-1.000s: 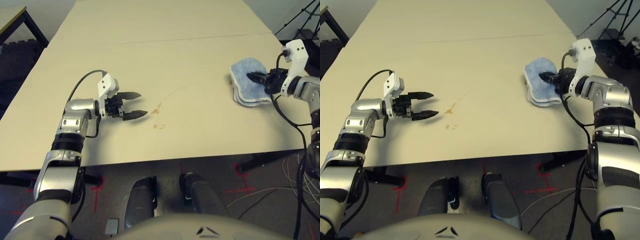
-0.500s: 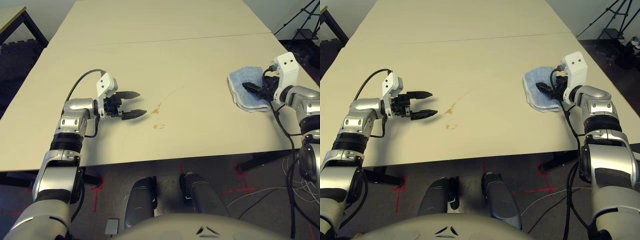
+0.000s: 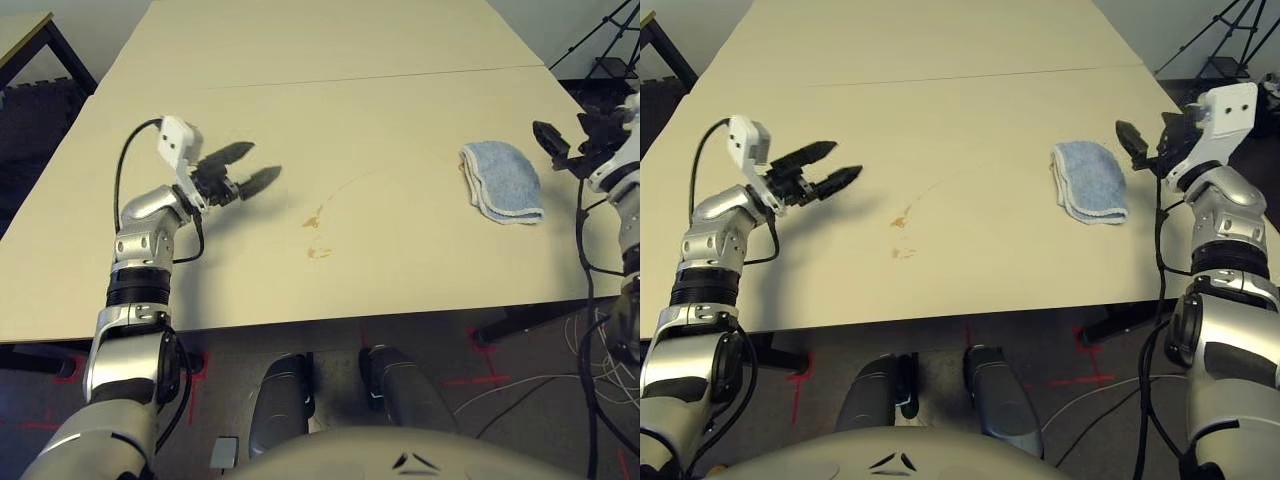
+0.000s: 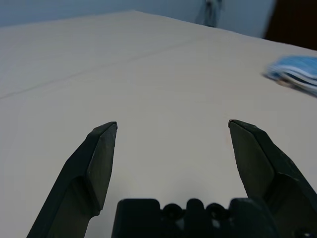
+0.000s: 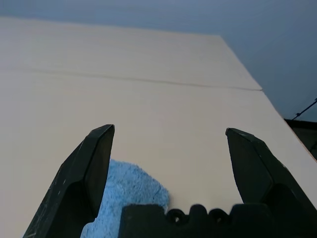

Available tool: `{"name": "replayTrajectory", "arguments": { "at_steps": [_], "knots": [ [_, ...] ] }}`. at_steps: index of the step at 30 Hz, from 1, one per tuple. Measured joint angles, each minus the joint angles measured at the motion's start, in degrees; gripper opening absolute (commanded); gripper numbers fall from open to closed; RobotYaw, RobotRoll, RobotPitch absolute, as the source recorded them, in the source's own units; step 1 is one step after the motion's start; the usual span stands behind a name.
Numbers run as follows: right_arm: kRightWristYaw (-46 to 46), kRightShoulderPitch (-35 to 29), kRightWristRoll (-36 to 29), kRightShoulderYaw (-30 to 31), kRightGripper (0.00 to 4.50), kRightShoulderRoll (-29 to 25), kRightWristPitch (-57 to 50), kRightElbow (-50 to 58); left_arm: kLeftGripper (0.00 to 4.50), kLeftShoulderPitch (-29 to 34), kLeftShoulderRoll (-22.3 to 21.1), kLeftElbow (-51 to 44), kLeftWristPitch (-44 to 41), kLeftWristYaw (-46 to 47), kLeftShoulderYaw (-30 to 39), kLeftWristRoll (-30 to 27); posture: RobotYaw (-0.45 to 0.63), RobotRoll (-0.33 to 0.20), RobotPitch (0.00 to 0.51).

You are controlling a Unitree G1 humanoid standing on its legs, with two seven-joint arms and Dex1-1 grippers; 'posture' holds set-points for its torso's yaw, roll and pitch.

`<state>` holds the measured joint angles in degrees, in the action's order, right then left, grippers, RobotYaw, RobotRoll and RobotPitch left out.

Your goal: Wipe the water off the table with a rag.

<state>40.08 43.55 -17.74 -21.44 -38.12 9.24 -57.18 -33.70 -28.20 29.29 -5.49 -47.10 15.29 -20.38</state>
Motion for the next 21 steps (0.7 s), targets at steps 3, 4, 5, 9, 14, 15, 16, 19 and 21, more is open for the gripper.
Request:
{"name": "replayTrajectory", "arguments": {
  "at_steps": [3,4,5,9,14,15,16,19,21],
  "knots": [
    [-0.12,-1.13,-0.63,-0.74,4.49,0.64,1.29,-0.04,4.5,0.3,-0.49,0.71,0.82,7.75,3.36,0.34,-0.22,0.0,0.186],
    [-0.17,-1.43,-0.67,-0.87,4.49,0.78,1.53,-0.15,4.5,0.35,-1.21,1.09,1.03,9.92,4.31,0.5,-0.22,0.0,0.189],
    [-0.23,-1.69,-0.72,-1.28,4.49,0.81,1.7,-0.4,4.5,0.41,-2.08,1.35,1.41,11.84,5.29,0.75,-0.21,0.0,0.191],
    [-1.26,-1.93,-1.7,-2.29,4.49,1.01,2.77,-1.55,4.5,0.53,-3.64,3.92,4.17,18.16,7.4,2.23,-0.18,0.0,0.194],
    [-1.33,-1.95,-2.37,-3.69,4.49,1.21,3.83,-2.01,4.5,0.52,-4.02,7.08,6.53,21.2,8.23,2.63,-0.18,0.0,0.194],
    [-1.31,-1.95,-2.47,-3.92,4.49,1.36,4.11,-2.05,4.5,0.53,-4.02,7.41,6.75,21.46,8.23,2.63,-0.18,0.0,0.193],
    [-1.29,-1.95,-2.55,-4.03,4.49,1.43,4.26,-2.07,4.5,0.53,-4.02,7.58,6.95,21.61,8.23,2.63,-0.18,0.0,0.19],
    [-1.17,-1.93,-3.01,-4.15,4.49,1.6,4.39,-2.06,4.5,0.51,-4.02,7.79,7.71,22.15,8.22,2.63,-0.18,0.0,0.188],
    [-1.15,-1.93,-3.12,-4.15,4.49,1.7,4.39,-2.04,4.5,0.45,-4.02,8.12,8.24,22.46,8.22,2.63,-0.18,0.0,0.189]
  ]
}}
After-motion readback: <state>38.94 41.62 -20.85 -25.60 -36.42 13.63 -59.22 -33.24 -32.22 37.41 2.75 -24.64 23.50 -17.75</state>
